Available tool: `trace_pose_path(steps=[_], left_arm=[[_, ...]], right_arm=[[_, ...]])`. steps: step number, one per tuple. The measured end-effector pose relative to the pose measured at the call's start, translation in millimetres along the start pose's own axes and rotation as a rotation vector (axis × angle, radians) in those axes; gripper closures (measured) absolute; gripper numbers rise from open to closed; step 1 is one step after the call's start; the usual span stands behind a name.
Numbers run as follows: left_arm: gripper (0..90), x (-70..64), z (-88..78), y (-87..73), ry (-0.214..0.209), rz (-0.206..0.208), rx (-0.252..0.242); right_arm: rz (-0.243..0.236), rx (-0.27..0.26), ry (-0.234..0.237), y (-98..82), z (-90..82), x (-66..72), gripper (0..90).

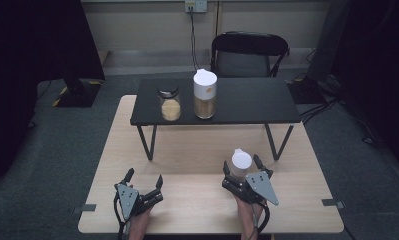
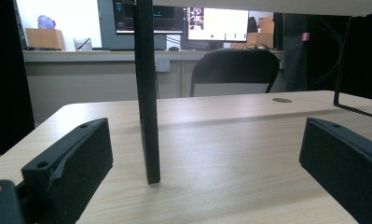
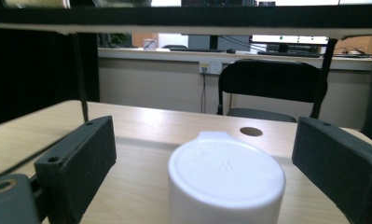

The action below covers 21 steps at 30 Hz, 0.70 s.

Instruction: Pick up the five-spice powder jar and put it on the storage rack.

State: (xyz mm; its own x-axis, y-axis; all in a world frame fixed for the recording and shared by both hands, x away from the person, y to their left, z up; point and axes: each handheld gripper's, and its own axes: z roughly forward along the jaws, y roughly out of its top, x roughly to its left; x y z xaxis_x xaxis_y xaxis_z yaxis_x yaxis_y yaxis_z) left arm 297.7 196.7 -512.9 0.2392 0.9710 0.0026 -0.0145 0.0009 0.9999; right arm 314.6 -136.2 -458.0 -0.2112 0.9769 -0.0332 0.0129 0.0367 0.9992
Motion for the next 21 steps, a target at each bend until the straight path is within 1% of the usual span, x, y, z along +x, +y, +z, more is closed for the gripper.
trace_pose_path(steps=[5,7,9,11,13,21], left_arm=[[2.1,0.0,0.0,0.0,0.000,0.000,0.000],[2.1,0.0,0.0,0.0,0.000,0.000,0.000],[2.1,0.0,0.0,0.0,0.000,0.000,0.000],[2.1,0.0,0.0,0.0,0.000,0.000,0.000],[2.1,0.0,0.0,0.0,0.000,0.000,0.000],[2.1,0.0,0.0,0.0,0.000,0.000,0.000]], right_arm=[[0.012,0.000,-0.013,-5.3,0.6,-4.2,7.1],[0.017,0.006,-0.012,-7.0,1.3,-6.1,8.0],[0.021,0.011,-0.002,-9.5,2.2,-7.8,10.6],[0.022,0.017,0.002,-11.1,3.2,-8.6,10.9],[0.033,0.018,0.006,-13.2,4.5,-9.9,11.0],[0.046,0.046,0.034,-20.7,8.8,-13.8,16.5]])
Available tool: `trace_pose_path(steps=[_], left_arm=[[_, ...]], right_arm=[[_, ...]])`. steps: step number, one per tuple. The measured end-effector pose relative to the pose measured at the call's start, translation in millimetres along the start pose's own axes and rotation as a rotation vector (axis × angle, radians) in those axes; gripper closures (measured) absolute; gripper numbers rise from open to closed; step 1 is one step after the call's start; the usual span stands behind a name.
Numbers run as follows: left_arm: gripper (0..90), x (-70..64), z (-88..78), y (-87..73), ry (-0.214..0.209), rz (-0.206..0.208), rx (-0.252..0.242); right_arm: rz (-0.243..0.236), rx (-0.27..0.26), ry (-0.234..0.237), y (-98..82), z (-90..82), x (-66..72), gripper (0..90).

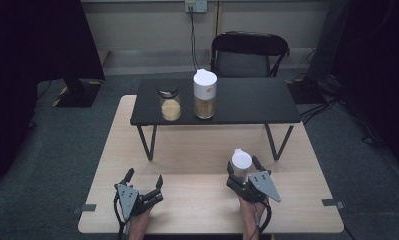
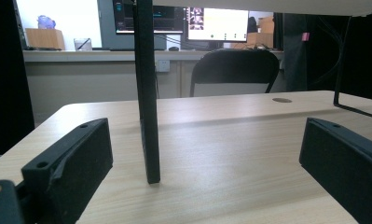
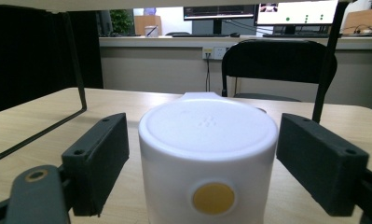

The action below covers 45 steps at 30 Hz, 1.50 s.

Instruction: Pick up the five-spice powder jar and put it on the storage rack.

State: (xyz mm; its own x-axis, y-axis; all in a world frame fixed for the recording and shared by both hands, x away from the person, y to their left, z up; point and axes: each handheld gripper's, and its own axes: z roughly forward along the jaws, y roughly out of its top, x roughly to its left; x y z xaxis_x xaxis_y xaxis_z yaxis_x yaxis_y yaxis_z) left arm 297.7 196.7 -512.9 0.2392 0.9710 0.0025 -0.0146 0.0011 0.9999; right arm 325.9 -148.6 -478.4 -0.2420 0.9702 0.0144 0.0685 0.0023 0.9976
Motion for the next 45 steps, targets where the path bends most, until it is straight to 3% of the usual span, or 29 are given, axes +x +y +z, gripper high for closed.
trace_pose_path(steps=[13,16,24,45], left_arm=[[2.1,0.0,0.0,0.0,0.000,0.000,0.000],[2.1,0.0,0.0,0.0,0.000,0.000,0.000],[2.1,0.0,0.0,0.0,0.000,0.000,0.000],[2.1,0.0,0.0,0.0,0.000,0.000,0.000]], right_arm=[[-0.007,0.039,0.013,-7.6,4.3,-0.9,24.9],[0.014,0.042,0.019,-9.5,4.6,-3.4,26.6],[0.028,0.062,0.020,-15.5,8.5,-4.3,28.1],[0.011,0.064,0.007,-12.9,7.7,-2.4,29.4]])
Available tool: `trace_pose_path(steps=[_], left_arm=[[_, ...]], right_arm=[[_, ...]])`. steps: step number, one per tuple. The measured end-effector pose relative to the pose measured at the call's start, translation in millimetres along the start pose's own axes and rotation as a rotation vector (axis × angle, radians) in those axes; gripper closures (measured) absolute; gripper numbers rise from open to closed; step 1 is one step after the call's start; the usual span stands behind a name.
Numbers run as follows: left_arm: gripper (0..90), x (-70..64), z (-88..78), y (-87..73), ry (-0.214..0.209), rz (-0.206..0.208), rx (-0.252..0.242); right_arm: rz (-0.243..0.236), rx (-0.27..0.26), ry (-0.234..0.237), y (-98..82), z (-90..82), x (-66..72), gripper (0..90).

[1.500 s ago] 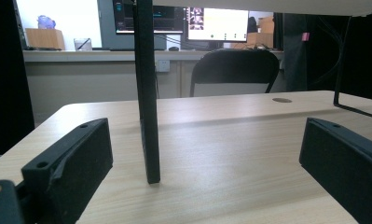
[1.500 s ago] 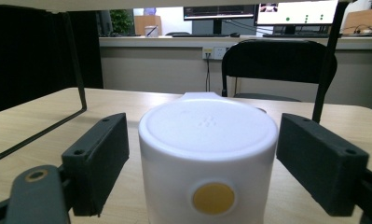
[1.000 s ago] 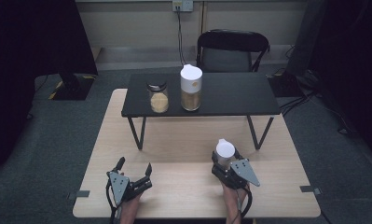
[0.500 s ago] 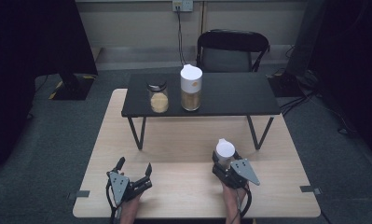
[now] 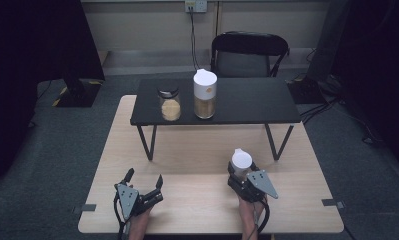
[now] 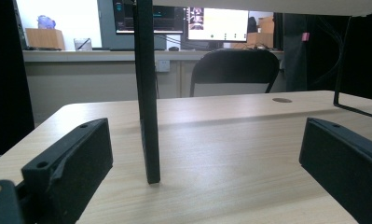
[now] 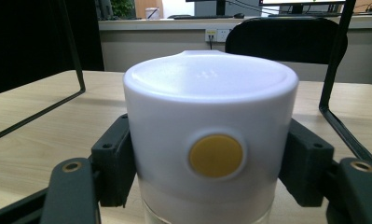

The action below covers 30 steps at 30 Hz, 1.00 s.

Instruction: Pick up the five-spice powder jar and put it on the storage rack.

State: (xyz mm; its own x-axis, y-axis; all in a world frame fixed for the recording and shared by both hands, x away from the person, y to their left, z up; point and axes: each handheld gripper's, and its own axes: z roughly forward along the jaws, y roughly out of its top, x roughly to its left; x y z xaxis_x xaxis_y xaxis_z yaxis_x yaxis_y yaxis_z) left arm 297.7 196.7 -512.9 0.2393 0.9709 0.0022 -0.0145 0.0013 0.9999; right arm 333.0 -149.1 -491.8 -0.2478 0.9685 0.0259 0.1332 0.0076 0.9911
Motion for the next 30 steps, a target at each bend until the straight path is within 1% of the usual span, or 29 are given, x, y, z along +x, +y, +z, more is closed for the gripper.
trace_pose_path(steps=[8,11,15,23,27,30], left_arm=[[2.1,0.0,0.0,0.0,0.000,0.000,0.000],[2.1,0.0,0.0,0.0,0.000,0.000,0.000],[2.1,0.0,0.0,0.0,0.000,0.000,0.000],[2.1,0.0,0.0,0.0,0.000,0.000,0.000],[2.1,0.0,0.0,0.0,0.000,0.000,0.000],[2.1,0.0,0.0,0.0,0.000,0.000,0.000]], right_arm=[[-0.007,-0.021,-0.001,6.2,-3.8,2.0,29.4],[-0.010,-0.021,-0.004,7.5,-4.4,2.8,29.4],[0.003,-0.018,-0.011,9.3,-4.2,3.4,29.4],[-0.004,-0.022,-0.006,12.7,-5.6,6.1,29.4],[-0.007,-0.012,-0.013,16.1,-7.1,6.5,29.4],[-0.008,-0.015,-0.010,17.9,-8.2,7.1,29.5]])
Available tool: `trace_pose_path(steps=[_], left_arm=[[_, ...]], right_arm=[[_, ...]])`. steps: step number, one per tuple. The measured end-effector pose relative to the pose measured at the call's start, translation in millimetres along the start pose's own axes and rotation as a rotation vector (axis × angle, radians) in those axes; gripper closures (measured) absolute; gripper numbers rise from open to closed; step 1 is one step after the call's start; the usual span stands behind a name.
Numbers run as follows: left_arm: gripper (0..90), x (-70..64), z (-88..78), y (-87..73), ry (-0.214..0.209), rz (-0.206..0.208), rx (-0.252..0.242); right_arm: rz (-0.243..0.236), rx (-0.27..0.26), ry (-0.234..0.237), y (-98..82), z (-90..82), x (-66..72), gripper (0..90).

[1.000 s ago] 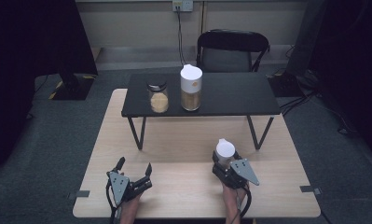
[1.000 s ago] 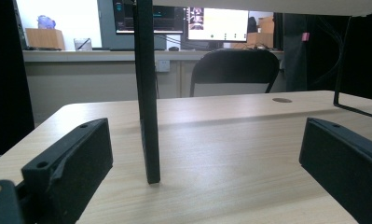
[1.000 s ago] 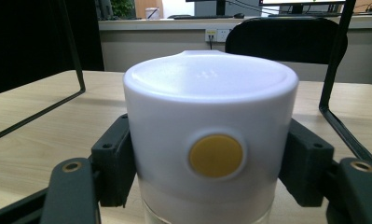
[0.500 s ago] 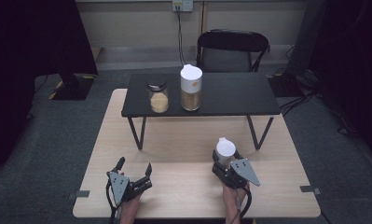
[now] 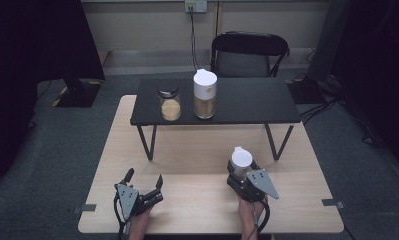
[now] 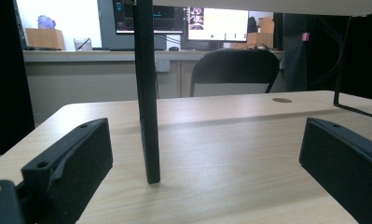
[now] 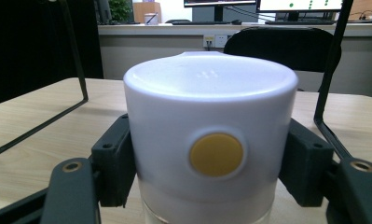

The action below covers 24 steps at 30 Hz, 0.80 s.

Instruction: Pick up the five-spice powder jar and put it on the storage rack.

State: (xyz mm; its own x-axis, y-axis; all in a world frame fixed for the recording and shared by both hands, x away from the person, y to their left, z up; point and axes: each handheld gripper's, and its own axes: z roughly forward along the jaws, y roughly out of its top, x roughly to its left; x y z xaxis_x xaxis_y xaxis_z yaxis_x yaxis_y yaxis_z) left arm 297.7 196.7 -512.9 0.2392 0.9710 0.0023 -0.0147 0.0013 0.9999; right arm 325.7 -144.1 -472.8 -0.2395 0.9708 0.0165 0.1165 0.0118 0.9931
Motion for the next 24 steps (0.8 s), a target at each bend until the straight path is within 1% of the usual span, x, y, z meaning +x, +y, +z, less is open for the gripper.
trace_pose_path(steps=[6,14,24], left_arm=[[2.1,0.0,0.0,0.0,0.000,0.000,0.000],[2.1,0.0,0.0,0.0,0.000,0.000,0.000],[2.1,0.0,0.0,0.0,0.000,0.000,0.000]], right_arm=[[-0.004,-0.002,0.001,4.0,-2.7,1.0,29.5],[0.002,-0.015,0.003,9.5,-6.2,0.8,29.5],[-0.007,-0.019,0.013,15.4,-7.3,5.4,29.5]])
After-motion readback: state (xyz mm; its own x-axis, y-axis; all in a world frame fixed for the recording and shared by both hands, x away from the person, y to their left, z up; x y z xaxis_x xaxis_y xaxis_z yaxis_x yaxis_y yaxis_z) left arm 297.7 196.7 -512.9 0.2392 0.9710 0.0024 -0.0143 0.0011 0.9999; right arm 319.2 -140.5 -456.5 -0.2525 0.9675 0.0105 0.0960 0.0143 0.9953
